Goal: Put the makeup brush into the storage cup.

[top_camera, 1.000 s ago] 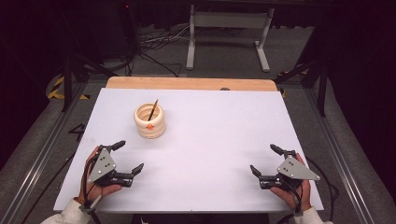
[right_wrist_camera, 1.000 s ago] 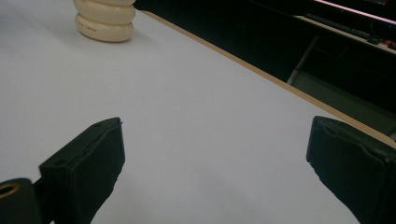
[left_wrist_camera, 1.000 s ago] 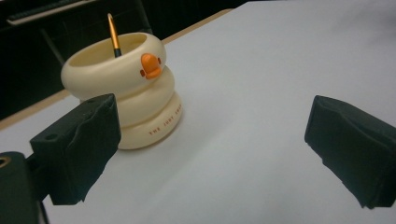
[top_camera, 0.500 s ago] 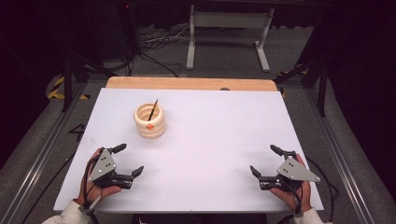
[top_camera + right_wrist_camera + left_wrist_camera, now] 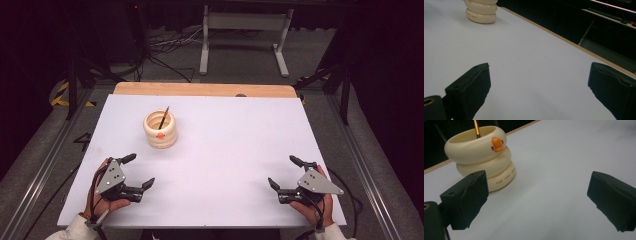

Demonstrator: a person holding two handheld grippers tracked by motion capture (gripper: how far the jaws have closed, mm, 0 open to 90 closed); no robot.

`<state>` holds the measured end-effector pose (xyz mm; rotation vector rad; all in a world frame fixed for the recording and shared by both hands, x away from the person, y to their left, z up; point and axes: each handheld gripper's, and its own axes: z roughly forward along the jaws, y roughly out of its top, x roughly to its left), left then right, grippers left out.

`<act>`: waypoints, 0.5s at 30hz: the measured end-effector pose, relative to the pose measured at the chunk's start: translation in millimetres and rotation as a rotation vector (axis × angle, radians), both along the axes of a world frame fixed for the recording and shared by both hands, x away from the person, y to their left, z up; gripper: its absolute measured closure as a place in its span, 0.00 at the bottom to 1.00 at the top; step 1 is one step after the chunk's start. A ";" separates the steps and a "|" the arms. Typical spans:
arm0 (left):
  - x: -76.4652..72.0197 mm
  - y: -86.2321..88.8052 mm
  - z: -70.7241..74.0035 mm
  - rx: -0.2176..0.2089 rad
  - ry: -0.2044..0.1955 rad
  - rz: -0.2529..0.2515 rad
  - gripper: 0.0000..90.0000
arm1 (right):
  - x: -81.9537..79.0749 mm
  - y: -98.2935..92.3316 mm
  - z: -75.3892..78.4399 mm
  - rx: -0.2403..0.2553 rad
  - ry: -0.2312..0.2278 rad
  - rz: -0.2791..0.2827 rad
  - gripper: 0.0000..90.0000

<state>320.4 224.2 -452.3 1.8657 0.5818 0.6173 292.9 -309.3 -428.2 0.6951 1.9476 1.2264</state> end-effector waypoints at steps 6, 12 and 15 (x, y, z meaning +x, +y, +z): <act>1.3 1.8 -0.1 0.008 0.000 -0.001 0.05 | 0.1 0.4 0.0 -0.002 0.000 -0.003 0.06; 2.5 1.5 -0.4 0.009 0.002 0.000 0.05 | 0.6 -0.3 -0.3 -0.002 0.001 -0.001 0.06; 3.4 1.4 -0.4 0.009 -0.001 0.000 0.05 | 1.2 -1.0 -0.6 0.001 0.002 0.000 0.06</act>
